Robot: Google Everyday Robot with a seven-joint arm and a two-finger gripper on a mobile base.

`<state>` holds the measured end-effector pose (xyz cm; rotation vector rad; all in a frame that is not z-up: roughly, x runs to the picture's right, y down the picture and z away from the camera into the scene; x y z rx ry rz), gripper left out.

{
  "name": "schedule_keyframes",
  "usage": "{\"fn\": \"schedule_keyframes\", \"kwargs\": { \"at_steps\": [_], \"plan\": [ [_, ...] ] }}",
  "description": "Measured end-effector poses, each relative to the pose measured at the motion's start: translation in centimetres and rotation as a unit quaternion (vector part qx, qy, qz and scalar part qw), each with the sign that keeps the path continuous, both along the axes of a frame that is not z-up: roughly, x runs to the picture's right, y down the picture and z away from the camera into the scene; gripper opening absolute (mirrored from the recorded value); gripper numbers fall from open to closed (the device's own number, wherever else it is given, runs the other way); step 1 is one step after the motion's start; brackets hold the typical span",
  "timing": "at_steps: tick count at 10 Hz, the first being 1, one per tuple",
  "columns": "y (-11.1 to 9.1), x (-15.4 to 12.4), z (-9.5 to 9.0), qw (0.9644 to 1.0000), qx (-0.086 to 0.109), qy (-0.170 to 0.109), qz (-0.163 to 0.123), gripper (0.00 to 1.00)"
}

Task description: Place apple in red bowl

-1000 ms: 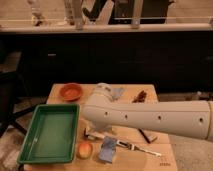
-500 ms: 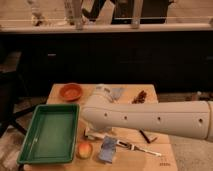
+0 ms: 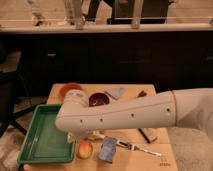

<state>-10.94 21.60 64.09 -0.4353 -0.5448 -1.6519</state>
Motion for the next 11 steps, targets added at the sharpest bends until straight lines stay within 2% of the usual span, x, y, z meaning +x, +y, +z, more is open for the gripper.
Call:
{"fn": "schedule_keyframes", "kwargs": {
  "at_steps": [2,4,11],
  "plan": [
    [1.2,-1.9,0.7,0.9999,-0.004,-0.011,-0.008,0.8],
    [2.7,-2.2,2.2,0.9999,-0.008,-0.012,-0.005,0.8],
    [4.9,-1.0,3.4,0.9997,-0.018,-0.009,0.013,0.8]
  ]
}}
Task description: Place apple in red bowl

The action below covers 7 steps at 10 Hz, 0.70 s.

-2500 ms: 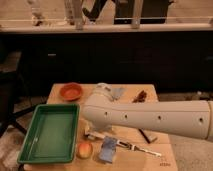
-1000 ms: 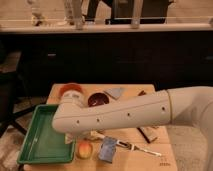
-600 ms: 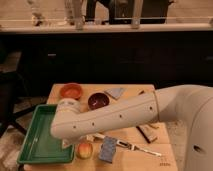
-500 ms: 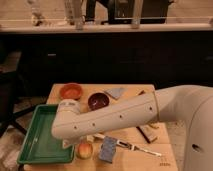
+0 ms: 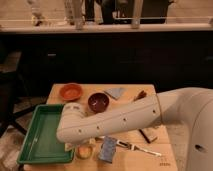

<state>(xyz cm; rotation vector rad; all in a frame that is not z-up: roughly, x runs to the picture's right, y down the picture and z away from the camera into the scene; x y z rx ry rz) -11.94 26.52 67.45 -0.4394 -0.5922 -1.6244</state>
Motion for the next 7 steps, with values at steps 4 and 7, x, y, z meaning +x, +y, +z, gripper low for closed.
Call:
{"fn": "schedule_keyframes", "kwargs": {
  "at_steps": [4,7],
  "plan": [
    [0.54,0.48,-0.01,1.0,-0.004,-0.001,-0.001,0.8],
    [0.36,0.42,0.34,0.9999,-0.01,0.003,-0.002,0.8]
  ]
}}
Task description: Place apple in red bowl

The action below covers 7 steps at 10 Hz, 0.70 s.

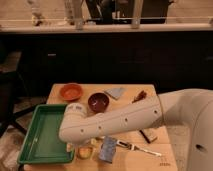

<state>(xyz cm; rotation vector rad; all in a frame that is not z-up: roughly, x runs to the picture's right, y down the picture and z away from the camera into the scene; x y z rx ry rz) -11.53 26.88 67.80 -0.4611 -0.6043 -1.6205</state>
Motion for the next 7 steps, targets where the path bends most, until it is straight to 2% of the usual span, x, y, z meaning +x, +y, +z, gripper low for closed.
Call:
{"fn": "schedule_keyframes", "kwargs": {
  "at_steps": [7],
  "plan": [
    [0.17,-0.18,1.14,0.9999,-0.015,-0.002,0.003,0.8]
  ]
}}
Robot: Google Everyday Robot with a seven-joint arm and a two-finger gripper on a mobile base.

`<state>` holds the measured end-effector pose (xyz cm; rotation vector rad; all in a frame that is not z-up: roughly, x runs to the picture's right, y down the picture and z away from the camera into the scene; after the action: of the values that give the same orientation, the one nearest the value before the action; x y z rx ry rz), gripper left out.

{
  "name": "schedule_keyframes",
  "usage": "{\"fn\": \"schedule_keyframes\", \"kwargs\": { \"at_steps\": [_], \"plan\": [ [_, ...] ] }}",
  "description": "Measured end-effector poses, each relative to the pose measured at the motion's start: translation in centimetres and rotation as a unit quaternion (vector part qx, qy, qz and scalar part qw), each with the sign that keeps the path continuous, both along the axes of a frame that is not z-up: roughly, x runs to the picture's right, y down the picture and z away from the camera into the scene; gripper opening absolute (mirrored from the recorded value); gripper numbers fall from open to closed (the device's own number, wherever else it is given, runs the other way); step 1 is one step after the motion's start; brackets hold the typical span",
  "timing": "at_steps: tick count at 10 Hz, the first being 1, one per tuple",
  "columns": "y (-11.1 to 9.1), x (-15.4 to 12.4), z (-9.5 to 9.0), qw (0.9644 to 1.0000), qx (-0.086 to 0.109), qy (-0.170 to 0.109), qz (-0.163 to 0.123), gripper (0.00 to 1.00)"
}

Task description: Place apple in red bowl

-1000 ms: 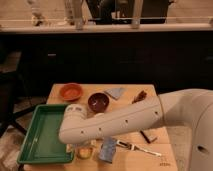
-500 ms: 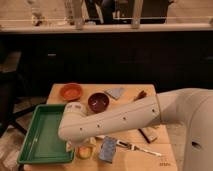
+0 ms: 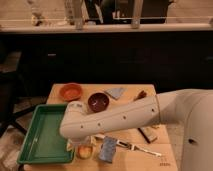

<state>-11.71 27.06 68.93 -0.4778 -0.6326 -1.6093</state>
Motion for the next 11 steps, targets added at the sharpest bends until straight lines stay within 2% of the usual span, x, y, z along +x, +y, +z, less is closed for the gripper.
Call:
{"fn": "schedule_keyframes", "kwargs": {
  "at_steps": [4,5,11],
  "plan": [
    [0.34,0.08,0.32,1.0,-0.008,-0.002,-0.001,0.8],
    [0.41,0.09,0.39,1.0,-0.009,-0.002,-0.001,0.76],
    [0.57,0.43,0.49,0.9998,-0.016,-0.014,0.006,0.17]
  ]
}}
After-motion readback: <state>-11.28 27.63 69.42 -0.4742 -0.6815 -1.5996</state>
